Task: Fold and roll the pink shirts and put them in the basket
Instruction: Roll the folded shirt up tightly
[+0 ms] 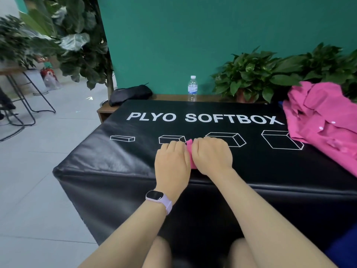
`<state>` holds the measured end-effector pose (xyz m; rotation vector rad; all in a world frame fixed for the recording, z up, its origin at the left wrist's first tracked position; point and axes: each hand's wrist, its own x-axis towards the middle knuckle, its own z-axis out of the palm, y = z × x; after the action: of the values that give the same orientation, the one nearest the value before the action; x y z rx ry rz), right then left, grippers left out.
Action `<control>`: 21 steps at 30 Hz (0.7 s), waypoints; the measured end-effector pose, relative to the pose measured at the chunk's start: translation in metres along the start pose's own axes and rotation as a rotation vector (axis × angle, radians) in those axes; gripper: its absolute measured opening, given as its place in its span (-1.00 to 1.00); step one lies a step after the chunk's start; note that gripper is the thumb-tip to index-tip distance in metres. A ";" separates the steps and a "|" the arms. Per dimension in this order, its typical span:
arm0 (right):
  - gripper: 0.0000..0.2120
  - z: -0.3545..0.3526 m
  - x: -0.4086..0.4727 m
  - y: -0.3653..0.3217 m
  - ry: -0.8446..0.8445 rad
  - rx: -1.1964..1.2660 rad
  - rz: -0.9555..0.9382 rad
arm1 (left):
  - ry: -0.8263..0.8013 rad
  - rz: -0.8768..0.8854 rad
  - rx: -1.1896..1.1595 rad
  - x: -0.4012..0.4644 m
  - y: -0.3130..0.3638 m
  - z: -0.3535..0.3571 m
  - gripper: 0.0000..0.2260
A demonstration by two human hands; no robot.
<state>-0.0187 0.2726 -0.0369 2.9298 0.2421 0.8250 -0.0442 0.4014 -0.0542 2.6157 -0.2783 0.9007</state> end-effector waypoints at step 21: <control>-0.68 0.016 0.029 0.011 0.028 -0.103 -0.030 | -0.206 0.040 0.299 0.068 -0.018 0.020 -0.75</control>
<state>0.0153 0.2664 -0.0339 2.8136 0.2376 0.8483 0.0251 0.4049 -0.0313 2.9967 -0.2666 0.7331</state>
